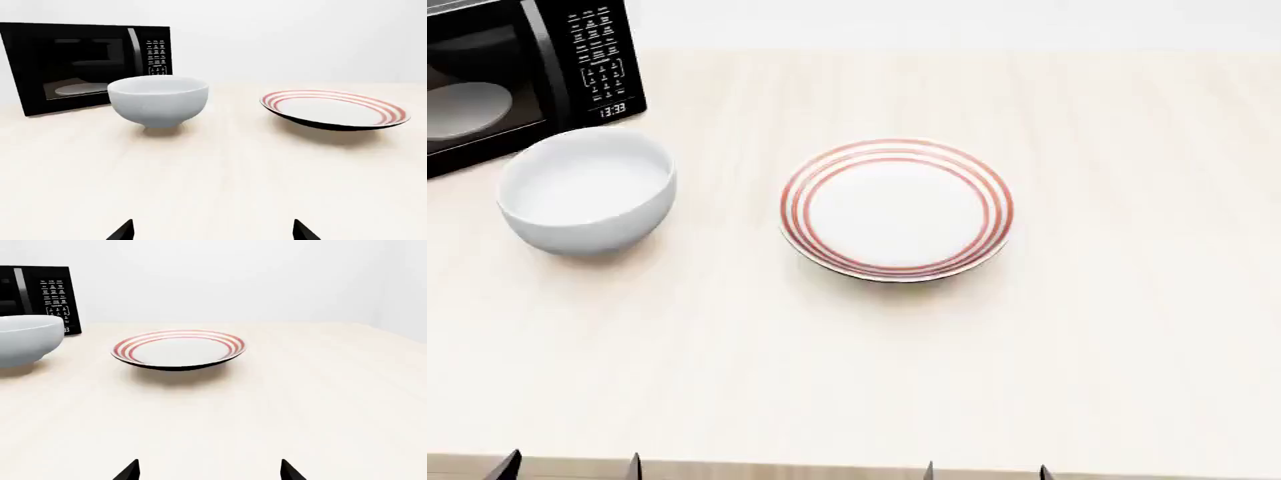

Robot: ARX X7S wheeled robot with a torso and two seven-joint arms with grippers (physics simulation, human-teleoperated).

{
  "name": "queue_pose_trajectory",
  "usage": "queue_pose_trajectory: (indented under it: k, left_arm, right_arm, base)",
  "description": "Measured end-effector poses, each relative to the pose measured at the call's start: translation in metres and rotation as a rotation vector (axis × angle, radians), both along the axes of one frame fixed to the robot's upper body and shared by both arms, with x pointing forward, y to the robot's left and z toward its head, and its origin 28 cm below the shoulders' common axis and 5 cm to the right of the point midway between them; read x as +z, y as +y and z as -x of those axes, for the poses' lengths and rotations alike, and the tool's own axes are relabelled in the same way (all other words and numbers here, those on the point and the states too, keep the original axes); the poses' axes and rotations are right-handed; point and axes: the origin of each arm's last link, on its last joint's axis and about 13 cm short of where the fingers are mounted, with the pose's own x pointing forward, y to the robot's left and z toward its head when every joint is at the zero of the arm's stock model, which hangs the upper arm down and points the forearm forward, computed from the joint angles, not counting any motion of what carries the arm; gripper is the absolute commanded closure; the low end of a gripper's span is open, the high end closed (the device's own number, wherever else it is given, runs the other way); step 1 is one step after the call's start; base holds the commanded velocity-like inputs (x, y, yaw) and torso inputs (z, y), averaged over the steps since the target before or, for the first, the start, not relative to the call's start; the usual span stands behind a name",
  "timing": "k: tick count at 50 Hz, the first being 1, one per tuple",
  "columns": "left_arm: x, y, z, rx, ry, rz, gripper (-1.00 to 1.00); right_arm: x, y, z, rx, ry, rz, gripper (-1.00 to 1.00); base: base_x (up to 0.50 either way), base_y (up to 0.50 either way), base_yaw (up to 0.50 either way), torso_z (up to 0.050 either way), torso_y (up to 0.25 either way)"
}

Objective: Put the white bowl to the right of the plate.

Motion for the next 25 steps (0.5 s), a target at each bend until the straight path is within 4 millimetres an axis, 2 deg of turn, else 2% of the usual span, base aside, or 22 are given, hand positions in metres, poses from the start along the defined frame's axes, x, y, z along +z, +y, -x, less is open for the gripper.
queue_pose_trajectory:
  k: [14,18,25]
  left_arm:
    - [0.009,0.004,0.005,-0.001,0.007,-0.010,-1.00]
    - [0.016,0.007,0.008,0.007,0.003,-0.004,-1.00]
    - [0.032,0.013,0.009,0.034,-0.015,0.004,-1.00]
  right_arm:
    - [0.007,-0.001,-0.004,0.010,0.031,0.000,-1.00]
    - [0.019,-0.002,-0.008,0.012,0.028,0.006,-1.00]
    - [0.052,-0.004,-0.015,0.023,0.000,0.020,-1.00]
  base:
    - [0.00,0.00,0.00,0.000,0.000]
    - [0.00,0.00,0.00,0.000,0.000]
    - [0.00,0.00,0.00,0.000,0.000]
